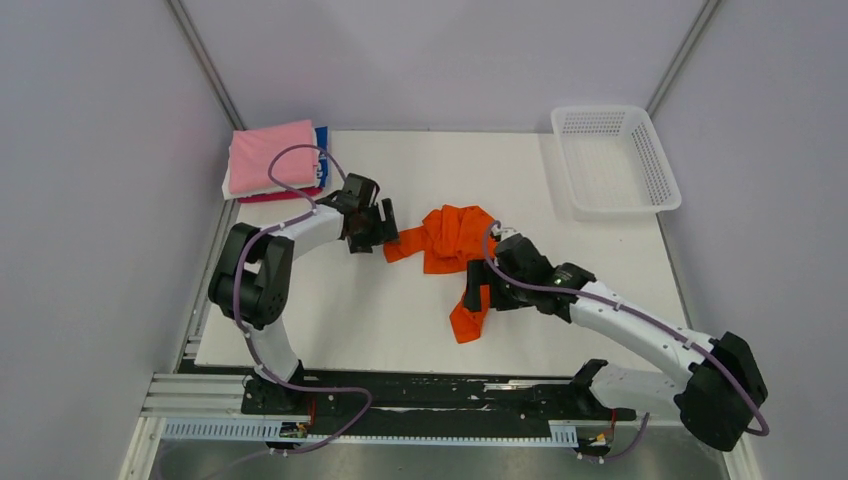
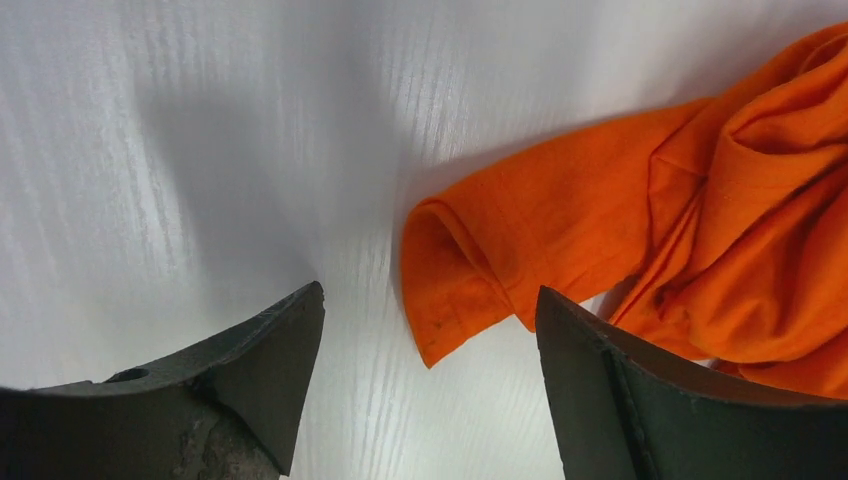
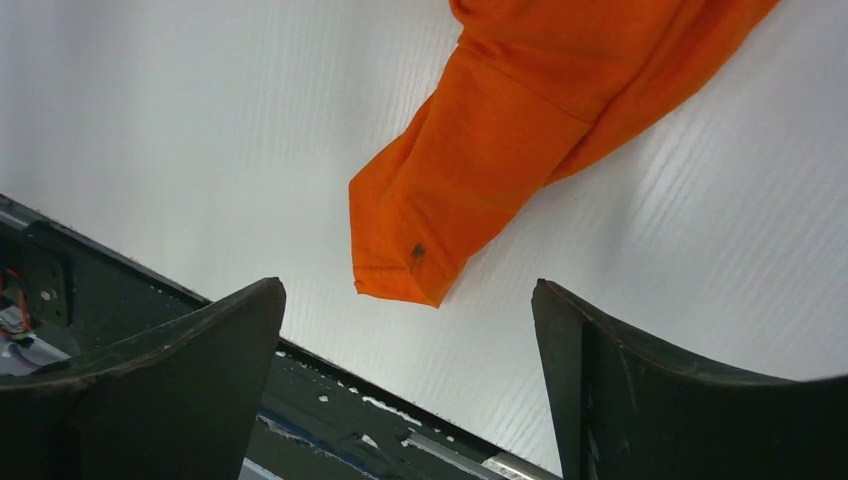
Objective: Fold and stack the t-shirts
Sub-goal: Flatten out the tshirt
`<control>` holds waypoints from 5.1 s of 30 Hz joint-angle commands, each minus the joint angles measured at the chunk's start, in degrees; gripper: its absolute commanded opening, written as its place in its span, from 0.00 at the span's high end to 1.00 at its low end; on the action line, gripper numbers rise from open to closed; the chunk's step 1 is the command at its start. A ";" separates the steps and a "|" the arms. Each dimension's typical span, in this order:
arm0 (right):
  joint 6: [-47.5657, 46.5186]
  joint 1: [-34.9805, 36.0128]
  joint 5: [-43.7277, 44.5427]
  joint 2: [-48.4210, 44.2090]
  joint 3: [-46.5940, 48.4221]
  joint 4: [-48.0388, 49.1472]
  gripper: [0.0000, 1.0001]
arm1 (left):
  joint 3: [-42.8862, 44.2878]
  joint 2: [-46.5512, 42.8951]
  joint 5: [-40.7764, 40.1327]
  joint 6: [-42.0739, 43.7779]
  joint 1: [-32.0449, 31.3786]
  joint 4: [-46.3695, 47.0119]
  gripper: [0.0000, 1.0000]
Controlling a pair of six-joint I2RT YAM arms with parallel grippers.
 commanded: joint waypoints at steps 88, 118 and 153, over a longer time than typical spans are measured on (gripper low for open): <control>-29.40 -25.96 21.56 -2.37 15.69 31.05 0.87 | 2.50 -33.61 -52.43 12.39 0.42 -1.68 0.84; 10.48 -20.12 -10.55 6.19 -7.15 9.59 0.00 | 11.74 2.44 -2.85 5.77 4.05 -2.52 0.00; -10.76 -27.09 10.71 62.10 69.97 -2.19 0.00 | -9.53 -32.49 -10.18 1.31 -16.04 -9.04 0.00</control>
